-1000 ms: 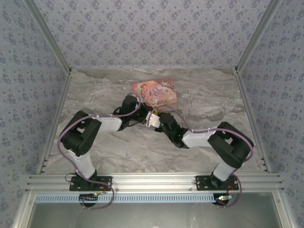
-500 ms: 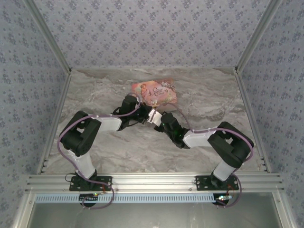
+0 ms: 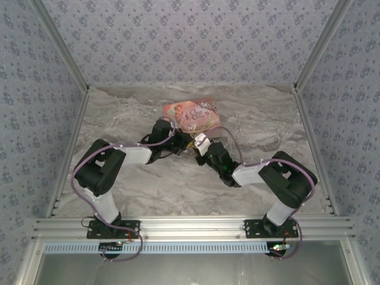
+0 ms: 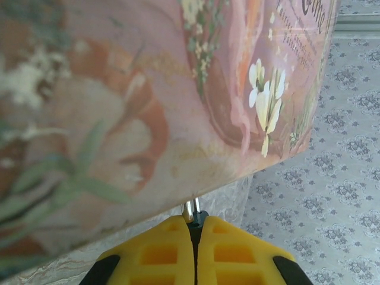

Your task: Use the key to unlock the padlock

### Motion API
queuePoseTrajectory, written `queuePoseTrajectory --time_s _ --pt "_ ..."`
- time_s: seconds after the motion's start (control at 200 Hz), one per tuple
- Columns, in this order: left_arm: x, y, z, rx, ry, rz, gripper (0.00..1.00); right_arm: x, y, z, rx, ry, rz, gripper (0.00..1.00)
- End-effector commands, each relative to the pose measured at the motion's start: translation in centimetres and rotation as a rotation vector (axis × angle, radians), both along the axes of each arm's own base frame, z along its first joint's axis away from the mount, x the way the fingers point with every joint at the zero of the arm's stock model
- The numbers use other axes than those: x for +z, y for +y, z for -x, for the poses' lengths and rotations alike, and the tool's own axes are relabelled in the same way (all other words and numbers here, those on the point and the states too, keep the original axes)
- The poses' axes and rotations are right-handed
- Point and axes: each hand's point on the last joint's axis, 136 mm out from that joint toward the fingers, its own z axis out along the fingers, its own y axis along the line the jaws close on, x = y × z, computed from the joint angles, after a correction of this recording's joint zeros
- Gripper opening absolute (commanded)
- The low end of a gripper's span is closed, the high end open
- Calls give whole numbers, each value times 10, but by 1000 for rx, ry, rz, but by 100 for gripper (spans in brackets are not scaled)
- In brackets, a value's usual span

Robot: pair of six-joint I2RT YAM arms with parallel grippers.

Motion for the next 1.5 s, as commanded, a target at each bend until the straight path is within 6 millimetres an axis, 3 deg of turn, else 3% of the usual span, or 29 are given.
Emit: queuePoseTrajectory --time_s 0.0,0.39,0.695,0.984,1.124,1.494 --pt "2 -4 20 -50 69 29 0 -12 -7 0 -16 73 -75 0" --pt "0 -3 21 -51 69 24 0 -14 -13 3 -7 82 -43 0" --pt "-4 2 24 -52 63 -15 33 -28 -17 0 -27 142 -61 0" --pt "-5 14 30 -41 54 -60 42 -35 -16 -1 -27 193 -116 0" --pt "14 23 28 -36 -7 -99 50 -34 -17 -2 -42 237 -181 0" --pt "87 43 9 -8 -216 -133 72 -29 -26 -6 -135 377 -442 0"
